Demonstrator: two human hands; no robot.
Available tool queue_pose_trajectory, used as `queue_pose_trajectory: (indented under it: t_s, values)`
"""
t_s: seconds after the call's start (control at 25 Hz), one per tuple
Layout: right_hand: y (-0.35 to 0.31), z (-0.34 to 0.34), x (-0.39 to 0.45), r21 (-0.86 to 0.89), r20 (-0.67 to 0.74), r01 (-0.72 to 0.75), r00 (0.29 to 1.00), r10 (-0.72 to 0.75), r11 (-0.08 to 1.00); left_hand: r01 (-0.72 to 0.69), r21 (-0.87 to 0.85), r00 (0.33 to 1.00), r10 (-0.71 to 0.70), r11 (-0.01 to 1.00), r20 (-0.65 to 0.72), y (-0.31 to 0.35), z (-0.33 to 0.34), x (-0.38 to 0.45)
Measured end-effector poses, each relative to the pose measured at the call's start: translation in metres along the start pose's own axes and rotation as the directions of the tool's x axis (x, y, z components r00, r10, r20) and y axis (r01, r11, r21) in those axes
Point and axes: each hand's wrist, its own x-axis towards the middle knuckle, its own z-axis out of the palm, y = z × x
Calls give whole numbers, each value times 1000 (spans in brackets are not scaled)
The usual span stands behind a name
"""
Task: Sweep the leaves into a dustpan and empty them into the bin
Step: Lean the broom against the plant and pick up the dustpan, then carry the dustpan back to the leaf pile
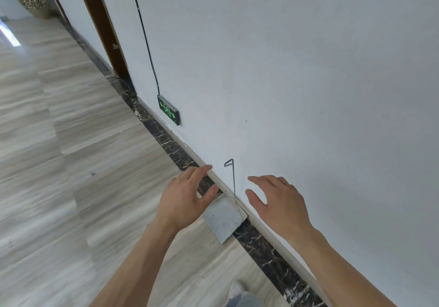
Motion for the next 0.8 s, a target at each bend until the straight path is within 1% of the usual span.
queue_pose_trajectory:
  t_s: [0.04, 0.16, 0.28, 0.44, 0.52, 0.6, 0.64, 0.72, 0.8]
  values:
    - [8, 5, 25, -8, 2, -2, 1000, 2, 1000, 9, -8, 1000, -9, 1000, 11, -6, 3, 24]
    - [25, 29, 93, 9, 72, -39, 997, 38, 999, 47, -14, 997, -46, 999, 63, -32, 14, 91]
    - [34, 58, 140, 5, 121, -93, 988, 92, 996, 27, -12, 992, -25, 1000, 124, -62, 29, 149]
    - [39, 104, 200, -6, 165, -231, 959, 229, 973, -76, -28, 962, 81, 997, 262, -105, 66, 238]
    - [36, 123, 226, 5, 160, -369, 918, 364, 929, -125, -77, 906, 145, 989, 397, -120, 89, 287]
    - [29, 135, 240, 41, 107, -550, 832, 544, 834, -126, -168, 815, 199, 978, 544, -124, 116, 329]
    - [24, 138, 240, 59, 64, -636, 772, 633, 770, -153, -194, 761, 241, 969, 602, -123, 129, 340]
    - [6, 148, 236, 100, -39, -805, 585, 810, 585, -327, -224, 595, 384, 918, 706, -120, 151, 362]
    - [-16, 164, 224, 163, -117, -881, 429, 896, 444, -454, -267, 458, 480, 850, 749, -130, 174, 377]
